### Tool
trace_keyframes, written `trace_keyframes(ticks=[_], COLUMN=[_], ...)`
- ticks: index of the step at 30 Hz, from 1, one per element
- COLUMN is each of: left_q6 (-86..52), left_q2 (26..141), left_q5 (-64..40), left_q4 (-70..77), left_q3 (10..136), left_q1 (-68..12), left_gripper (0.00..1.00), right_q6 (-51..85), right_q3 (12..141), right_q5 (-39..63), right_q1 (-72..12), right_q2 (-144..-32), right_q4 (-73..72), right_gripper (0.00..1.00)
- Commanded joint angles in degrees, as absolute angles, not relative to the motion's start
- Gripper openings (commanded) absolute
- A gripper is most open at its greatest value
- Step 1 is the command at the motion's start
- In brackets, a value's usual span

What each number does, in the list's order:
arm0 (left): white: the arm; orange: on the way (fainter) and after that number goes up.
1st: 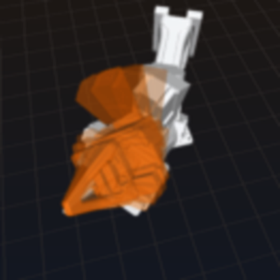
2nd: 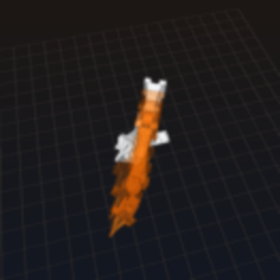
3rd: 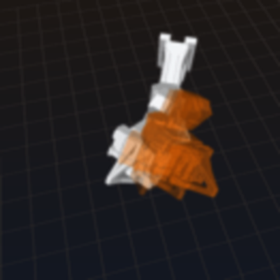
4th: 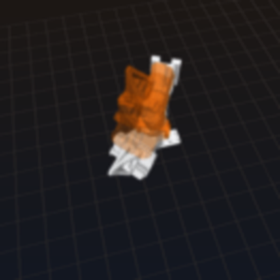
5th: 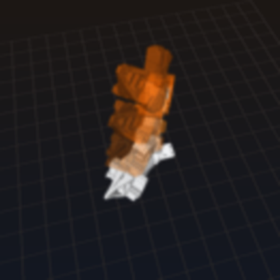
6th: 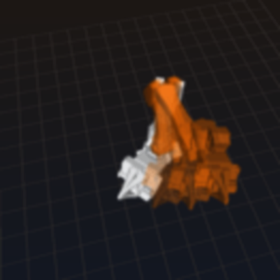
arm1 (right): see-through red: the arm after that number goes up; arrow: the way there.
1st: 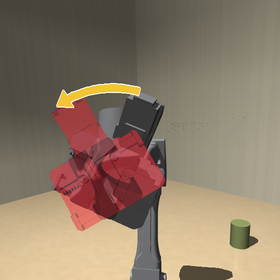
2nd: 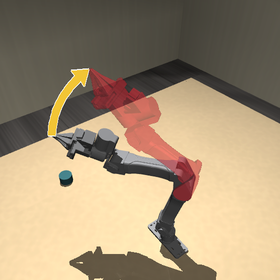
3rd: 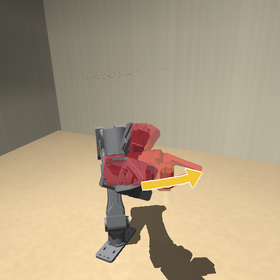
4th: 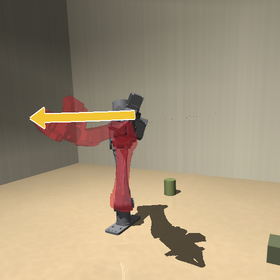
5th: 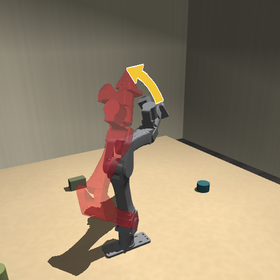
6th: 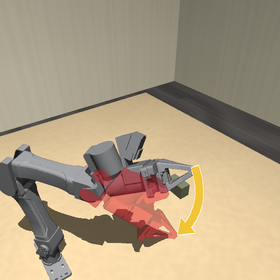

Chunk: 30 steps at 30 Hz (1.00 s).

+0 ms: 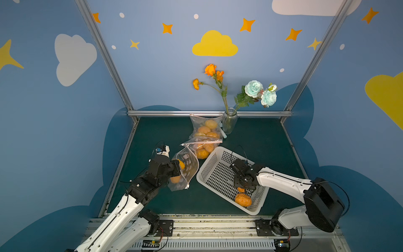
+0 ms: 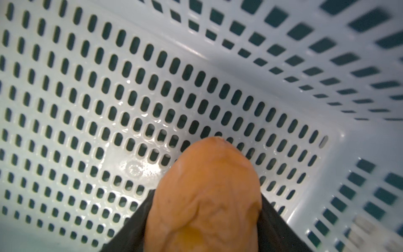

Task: Put the potatoes into a zipper bag and zip it
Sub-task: Pick up the potato from the basket, then place the potato into the zipper food storage bag.

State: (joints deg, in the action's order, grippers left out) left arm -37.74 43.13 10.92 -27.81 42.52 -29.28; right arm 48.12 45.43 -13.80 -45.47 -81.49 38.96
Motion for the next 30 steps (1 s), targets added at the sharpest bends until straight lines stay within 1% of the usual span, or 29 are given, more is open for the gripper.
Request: trace_keyframes(ticks=[1,3,5,9,11,15,17,18,22,26,30], left_q6=[-37.60,-37.55,-37.45,-37.34,-37.34,-37.29,-37.34,-37.38,-37.25,-37.02,-37.08], left_q2=[42.41,42.75,43.30,43.93,44.12,43.74,43.74,43.98,45.10,45.53,45.40], left_q5=[10.64,10.05,9.52,8.80,8.29,8.62,9.01,8.97,8.09,8.17,8.81], left_q4=[-27.97,-27.73,-27.47,-26.73,-26.81,-27.06,-26.97,-26.87,-26.05,-25.47,-25.84], left_q3=[42.03,42.10,42.09,41.93,42.10,42.19,42.12,42.19,42.08,41.91,42.01], left_q1=[-29.36,-29.36,-29.36,-29.40,-29.36,-29.37,-29.44,-29.40,-29.44,-29.40,-29.44], left_gripper=[0.03,0.03,0.03,0.03,0.03,0.03,0.03,0.03,0.03,0.03,0.03], right_q6=[47.46,47.50,46.27,44.27,42.47,37.99,36.32,35.57,31.38,29.05,27.25], right_q3=[46.85,46.67,47.01,49.84,50.66,52.24,55.50,56.90,61.83,67.51,72.62], right_q5=[-14.04,-14.67,-14.72,-15.92,-15.86,-10.47,-8.72,-8.30,-3.92,1.96,5.37], right_q1=[-45.24,-45.25,-45.24,-46.08,-46.78,-48.12,-49.21,-49.88,-52.46,-53.92,-55.69], right_q2=[-80.15,-78.93,-77.33,-73.54,-71.49,-69.43,-70.07,-70.37,-73.35,-79.30,-85.85], right_q4=[39.96,40.30,40.34,39.27,35.43,21.73,18.77,17.83,13.44,14.10,14.61], right_gripper=[0.51,0.47,0.45,0.38,0.37,0.34,0.29,0.28,0.29,0.29,0.28])
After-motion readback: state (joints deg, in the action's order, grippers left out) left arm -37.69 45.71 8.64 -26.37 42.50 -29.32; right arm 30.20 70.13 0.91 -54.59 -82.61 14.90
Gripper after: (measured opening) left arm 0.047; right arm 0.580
